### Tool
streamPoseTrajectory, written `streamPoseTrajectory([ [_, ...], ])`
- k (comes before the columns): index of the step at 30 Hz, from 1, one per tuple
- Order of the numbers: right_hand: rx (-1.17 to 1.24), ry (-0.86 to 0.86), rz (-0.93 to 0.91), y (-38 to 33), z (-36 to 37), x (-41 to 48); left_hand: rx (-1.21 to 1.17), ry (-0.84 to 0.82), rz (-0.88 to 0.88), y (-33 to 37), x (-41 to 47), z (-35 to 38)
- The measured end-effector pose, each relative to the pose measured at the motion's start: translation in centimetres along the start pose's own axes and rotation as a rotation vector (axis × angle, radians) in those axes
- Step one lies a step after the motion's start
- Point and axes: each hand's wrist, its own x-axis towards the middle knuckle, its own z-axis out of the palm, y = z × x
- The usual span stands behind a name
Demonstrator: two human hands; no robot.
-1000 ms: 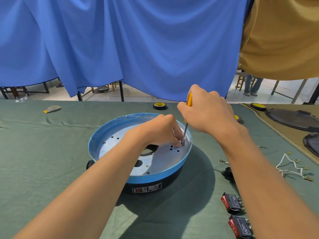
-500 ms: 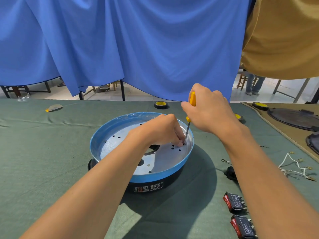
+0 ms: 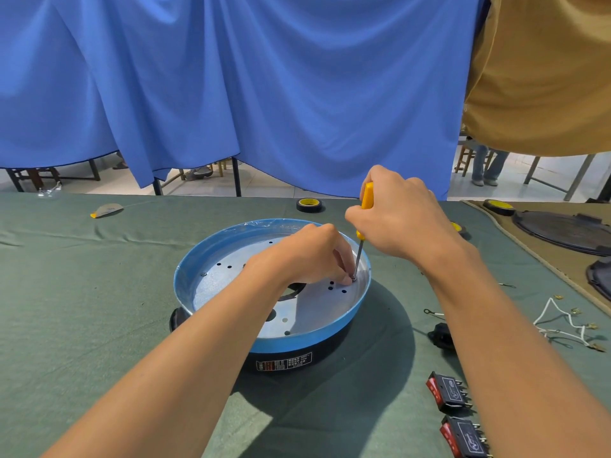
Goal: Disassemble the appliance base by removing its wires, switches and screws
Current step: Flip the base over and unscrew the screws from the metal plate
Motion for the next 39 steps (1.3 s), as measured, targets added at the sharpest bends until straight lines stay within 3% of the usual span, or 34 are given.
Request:
streamPoseTrajectory([
  [11,-0.166,0.086,-0.015,-0.25,-0.13,-0.73,0.006,0.001,-0.017,0.04,-0.03,-0.02],
  [17,-0.087,0.006,-0.038,0.04,-0.35,-0.31,0.002,-0.004,-0.012,-0.03,0.11,0.05],
  [22,-0.141,0.069,-0.007,-0.04,-0.28,-0.32,-0.007,0.003,0.002,-0.15,0.03,0.05],
  [27,-0.080,-0.022,-0.013,-0.22,-0.68,-0.44,-0.011,0.019,-0.002,-0.18,-0.01,0.13],
  [32,-0.200,0.087,0.026,-0.32,-0.75,-0.70,-0.015,0.020,0.000,-0.24,-0.04,0.16],
  [39,-0.114,0.003,-0.010,-0.18,-0.65,-0.48,-0.033,-0.006,0.006,-0.20,-0.23,-0.02],
])
